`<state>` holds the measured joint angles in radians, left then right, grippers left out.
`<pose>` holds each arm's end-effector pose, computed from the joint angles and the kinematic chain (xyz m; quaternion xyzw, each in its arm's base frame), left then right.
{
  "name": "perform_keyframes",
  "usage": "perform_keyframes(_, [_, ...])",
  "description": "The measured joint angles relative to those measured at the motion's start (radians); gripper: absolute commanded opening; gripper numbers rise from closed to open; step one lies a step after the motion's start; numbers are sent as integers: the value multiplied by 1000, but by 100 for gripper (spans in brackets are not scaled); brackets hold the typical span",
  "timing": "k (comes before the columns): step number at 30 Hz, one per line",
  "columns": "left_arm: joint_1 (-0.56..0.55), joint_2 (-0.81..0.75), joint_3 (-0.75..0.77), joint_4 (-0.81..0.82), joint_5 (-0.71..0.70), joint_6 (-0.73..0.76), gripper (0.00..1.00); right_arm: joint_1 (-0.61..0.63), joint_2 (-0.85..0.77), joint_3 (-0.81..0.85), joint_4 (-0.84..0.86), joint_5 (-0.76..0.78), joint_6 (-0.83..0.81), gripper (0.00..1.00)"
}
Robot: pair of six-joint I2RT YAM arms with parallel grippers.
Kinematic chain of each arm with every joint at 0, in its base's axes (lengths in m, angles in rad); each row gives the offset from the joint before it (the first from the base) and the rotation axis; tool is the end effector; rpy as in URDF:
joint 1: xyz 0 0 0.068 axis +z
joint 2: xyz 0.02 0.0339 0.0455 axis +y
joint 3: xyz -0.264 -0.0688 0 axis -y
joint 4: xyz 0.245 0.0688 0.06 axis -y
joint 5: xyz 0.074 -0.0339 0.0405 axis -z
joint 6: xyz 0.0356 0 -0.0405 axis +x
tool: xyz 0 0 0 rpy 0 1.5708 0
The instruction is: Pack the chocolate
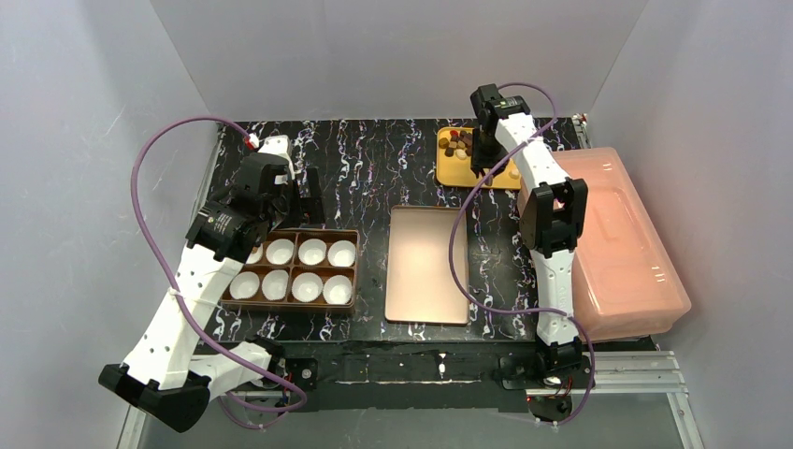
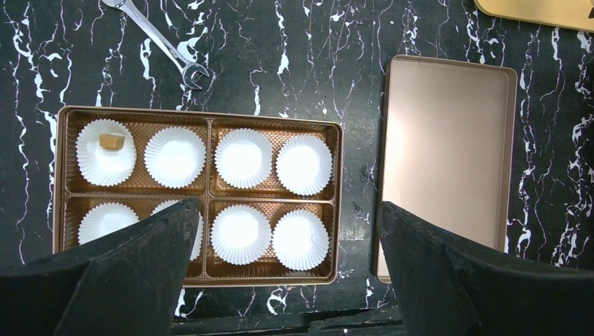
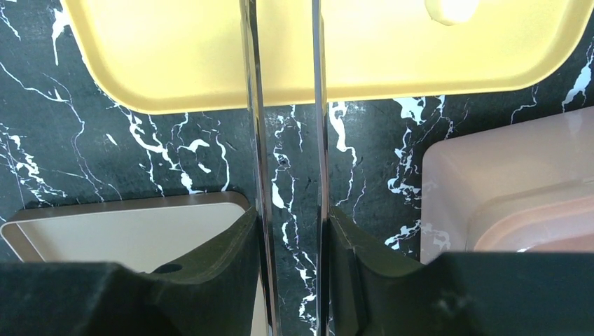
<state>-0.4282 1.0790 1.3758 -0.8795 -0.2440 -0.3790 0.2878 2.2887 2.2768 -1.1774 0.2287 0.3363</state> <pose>0.1880 -0.0763 0.4155 -0.0362 0.8750 -0.0863 0.4749 0.4624 0.1285 0.2686 0.0453 0.9746 -0.0488 0.2137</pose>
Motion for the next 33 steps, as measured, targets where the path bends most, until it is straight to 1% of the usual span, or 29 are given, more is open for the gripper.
perform_keyframes(4, [0,0,2,-6,0,0,100,-3,11,12,1,-2,0,43])
perform_keyframes(11, [0,0,8,-12,0,-1,100,-10,11,18,2,-8,0,33])
perform_keyframes(18, [0,0,11,-11,5,-7,99,-11,0,7,2,-8,2,29])
perform_keyframes(22, [0,0,11,-11,9,-8,99,-11,-57,-37,-2,-11,8,29])
perform_keyframes(28, [0,0,14,-11,10,-11,99,-11,-187,-94,-1,-26,24,28])
perform_keyframes(33, [0,0,31,-16,9,-13,99,10,-278,-125,-2,-47,32,28])
